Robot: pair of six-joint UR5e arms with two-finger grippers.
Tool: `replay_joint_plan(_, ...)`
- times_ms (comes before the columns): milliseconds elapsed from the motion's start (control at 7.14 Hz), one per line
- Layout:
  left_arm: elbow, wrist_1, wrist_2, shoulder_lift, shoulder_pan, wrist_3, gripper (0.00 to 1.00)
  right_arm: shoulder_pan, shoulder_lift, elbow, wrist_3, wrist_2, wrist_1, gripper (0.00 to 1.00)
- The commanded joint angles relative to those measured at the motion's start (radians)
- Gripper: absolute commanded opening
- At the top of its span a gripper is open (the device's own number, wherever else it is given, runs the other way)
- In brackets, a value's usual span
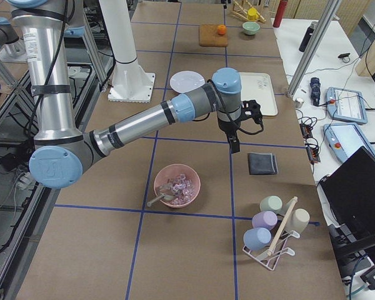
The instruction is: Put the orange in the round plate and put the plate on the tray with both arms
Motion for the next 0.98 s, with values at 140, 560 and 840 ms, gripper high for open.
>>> replay_joint_plan(140,0.156,-0.133,0.069,-0.037,0.122,-0.095,0.99,-0.089,-0.025,0.024,0.132,-0.030,0.084,1.00)
replay_joint_plan(560,0.196,-0.196,0.069,-0.033,0.168,-0.142,0.99,-0.093,-0.027,0.024,0.132,-0.028,0.085,1.00)
replay_joint_plan(840,0.222,-0.211,0.071,-0.033,0.185,-0.142,0.99,-0.095,-0.027,0.024,0.131,-0.030,0.086,1.00)
